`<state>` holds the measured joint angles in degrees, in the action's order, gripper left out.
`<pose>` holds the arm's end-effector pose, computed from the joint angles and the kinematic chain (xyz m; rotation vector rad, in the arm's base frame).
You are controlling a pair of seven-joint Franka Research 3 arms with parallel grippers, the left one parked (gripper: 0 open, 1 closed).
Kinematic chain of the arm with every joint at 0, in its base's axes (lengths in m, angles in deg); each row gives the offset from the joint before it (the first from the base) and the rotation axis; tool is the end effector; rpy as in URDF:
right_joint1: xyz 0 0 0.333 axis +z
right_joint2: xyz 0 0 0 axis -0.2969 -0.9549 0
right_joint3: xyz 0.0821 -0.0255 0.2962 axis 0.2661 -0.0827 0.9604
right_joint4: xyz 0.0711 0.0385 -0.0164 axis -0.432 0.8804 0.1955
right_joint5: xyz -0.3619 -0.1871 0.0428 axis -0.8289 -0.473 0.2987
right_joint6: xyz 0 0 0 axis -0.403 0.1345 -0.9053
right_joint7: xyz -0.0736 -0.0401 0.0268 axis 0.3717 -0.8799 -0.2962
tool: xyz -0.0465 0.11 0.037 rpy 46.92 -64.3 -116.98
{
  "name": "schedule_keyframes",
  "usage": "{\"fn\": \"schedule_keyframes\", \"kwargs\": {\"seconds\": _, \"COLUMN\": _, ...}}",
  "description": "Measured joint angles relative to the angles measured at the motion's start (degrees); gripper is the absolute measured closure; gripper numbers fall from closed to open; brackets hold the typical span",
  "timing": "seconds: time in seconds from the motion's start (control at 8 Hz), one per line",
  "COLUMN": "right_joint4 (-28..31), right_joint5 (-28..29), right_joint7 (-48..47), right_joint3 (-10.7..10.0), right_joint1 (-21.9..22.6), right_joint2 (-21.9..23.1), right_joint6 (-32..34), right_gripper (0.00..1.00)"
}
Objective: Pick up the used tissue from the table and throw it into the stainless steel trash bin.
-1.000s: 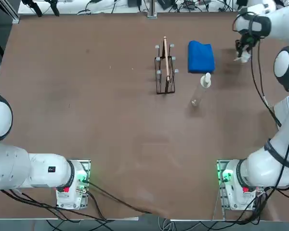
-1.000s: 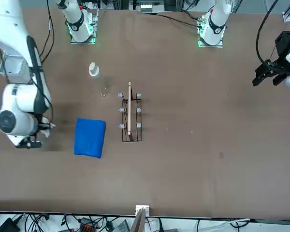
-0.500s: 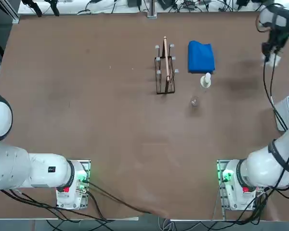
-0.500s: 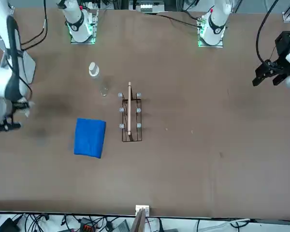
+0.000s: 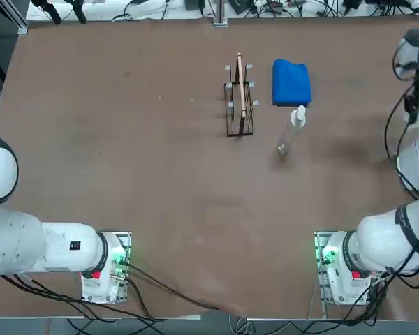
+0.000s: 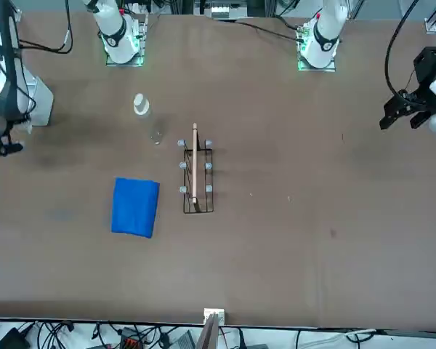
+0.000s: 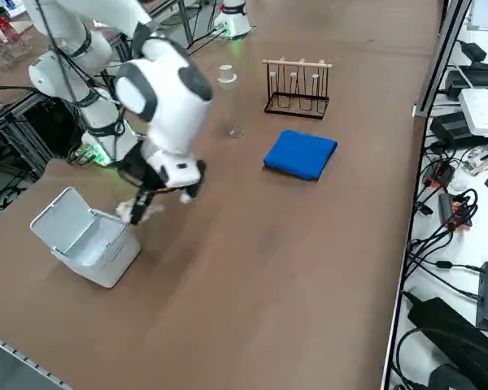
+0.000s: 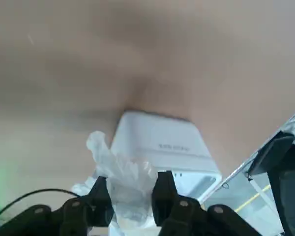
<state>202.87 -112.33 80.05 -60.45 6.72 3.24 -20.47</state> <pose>0.4689 -0.2811 0.2751 2.7309 0.3970 -0.8109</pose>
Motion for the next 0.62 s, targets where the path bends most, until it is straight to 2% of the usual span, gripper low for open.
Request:
{"fn": "schedule_keyframes", "kwargs": {"seconds": 0.25, "right_joint4": 4.5, "right_joint5": -2.0, "right_joint7": 5.2, "right_joint3": -0.1, "right_joint1": -5.2, "right_joint2": 1.8, "right_joint6": -3.8, "right_gripper": 0.57}}
{"fn": "schedule_keyframes", "kwargs": {"seconds": 0.5, "right_joint4": 5.6, "right_joint5": -2.0, "right_joint7": 9.2, "right_joint3": -0.1, "right_joint1": -8.9, "right_joint2": 1.9, "right_joint6": -5.1, "right_gripper": 0.54}}
{"fn": "schedule_keyframes", "kwargs": {"seconds": 0.62, "right_joint4": 5.8, "right_joint5": -2.0, "right_joint7": 9.6, "right_joint3": -0.1, "right_joint1": -9.2, "right_joint2": 1.6, "right_joint6": -5.3, "right_gripper": 0.41}}
